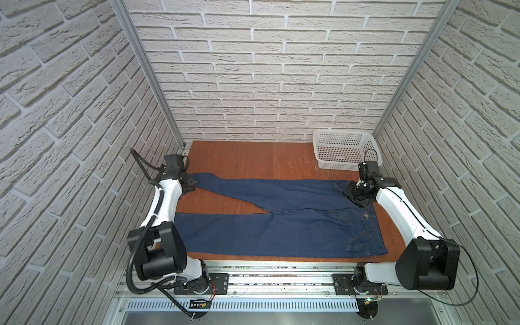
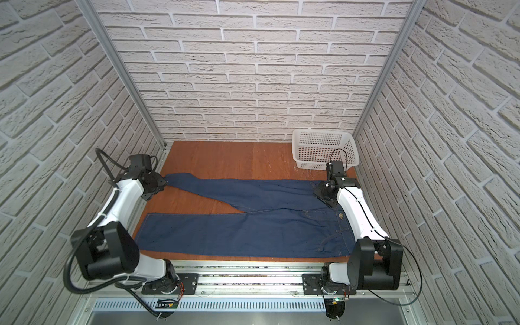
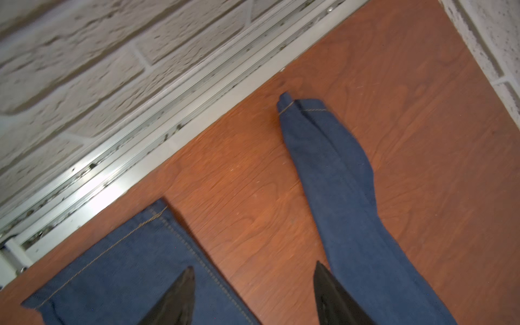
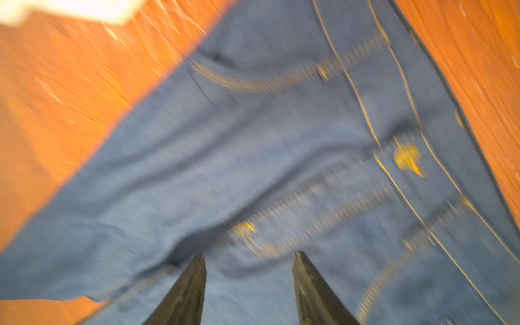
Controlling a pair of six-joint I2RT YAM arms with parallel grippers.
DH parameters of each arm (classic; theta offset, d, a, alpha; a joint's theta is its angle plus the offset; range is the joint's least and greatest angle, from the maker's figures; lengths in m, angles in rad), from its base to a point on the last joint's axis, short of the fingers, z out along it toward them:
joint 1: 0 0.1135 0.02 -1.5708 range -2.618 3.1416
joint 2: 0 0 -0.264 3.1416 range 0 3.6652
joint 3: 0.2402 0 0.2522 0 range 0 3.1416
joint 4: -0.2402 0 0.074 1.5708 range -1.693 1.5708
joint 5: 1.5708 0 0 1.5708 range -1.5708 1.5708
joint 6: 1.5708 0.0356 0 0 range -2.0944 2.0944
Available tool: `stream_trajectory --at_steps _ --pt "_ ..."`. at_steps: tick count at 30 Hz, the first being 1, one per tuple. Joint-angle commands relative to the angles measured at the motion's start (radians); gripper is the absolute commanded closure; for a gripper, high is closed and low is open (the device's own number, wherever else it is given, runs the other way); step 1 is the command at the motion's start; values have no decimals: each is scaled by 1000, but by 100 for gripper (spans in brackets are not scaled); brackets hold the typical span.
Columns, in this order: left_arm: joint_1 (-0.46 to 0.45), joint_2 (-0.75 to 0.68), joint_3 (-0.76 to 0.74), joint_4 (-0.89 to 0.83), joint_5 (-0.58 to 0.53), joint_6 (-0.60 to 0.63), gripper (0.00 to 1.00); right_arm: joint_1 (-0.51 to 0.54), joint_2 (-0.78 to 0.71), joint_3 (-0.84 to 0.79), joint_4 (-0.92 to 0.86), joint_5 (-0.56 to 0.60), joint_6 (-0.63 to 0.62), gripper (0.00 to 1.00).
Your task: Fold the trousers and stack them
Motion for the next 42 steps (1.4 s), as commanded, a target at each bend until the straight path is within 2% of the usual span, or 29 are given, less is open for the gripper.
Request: stream_trajectory --at_steps 1,11,16,19,22,29,32,35,39,42 --pt "-14 136 59 21 -8 35 30 3 73 40 103 -44 -2 48" --pt "-15 447 198 132 33 15 23 19 266 130 195 -109 15 49" --pt "-14 518 212 182 44 6 26 25 299 134 215 -130 14 49" --pt "-12 556 217 203 50 2 33 27 306 134 219 -134 11 49" --pt "-5 582 219 234 58 -5 45 29 307 131 223 -138 8 50" --pt "-11 611 289 254 103 4 100 38 299 125 223 -148 -1 50" --pt "-22 565 285 264 112 31 100 41 286 116 225 -153 -1 50" --pt "-59 450 255 289 103 106 100 51 268 106 225 -157 -3 50" --pt "-183 311 267 198 -2 234 100 67 243 85 219 -160 -7 50" --pt "-306 249 272 114 -95 281 100 69 219 62 219 -159 -10 50"
